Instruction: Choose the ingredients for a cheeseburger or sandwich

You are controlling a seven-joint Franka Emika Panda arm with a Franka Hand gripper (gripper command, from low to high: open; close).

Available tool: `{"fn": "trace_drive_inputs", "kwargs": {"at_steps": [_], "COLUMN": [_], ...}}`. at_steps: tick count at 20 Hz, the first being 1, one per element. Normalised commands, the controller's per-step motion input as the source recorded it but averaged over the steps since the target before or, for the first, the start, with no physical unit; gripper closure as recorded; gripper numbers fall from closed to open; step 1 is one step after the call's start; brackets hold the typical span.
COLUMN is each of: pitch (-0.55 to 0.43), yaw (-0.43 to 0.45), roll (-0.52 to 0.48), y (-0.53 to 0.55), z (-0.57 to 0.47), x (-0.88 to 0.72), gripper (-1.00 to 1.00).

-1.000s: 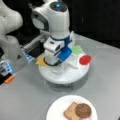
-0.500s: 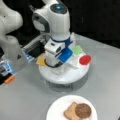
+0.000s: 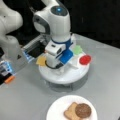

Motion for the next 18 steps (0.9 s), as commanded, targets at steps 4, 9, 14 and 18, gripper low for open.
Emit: {"fn": "trace_drive_inputs", "kwargs": {"at_steps": [4, 9, 14, 18], "pitch": [-0.128, -0.172, -0.219, -0.216], "yaw": [0.070, 0.174, 0.383, 0.530], "roll": [0.017, -0.032, -0.083, -0.130], "y": [0.05, 0.03, -0.02, -0.06], "z": [-0.12, -0.14, -0.19, -0.14], "x": [-0.10, -0.14, -0.24, -0.27], "gripper": [-1.00, -1.00, -1.00, -1.00]}}
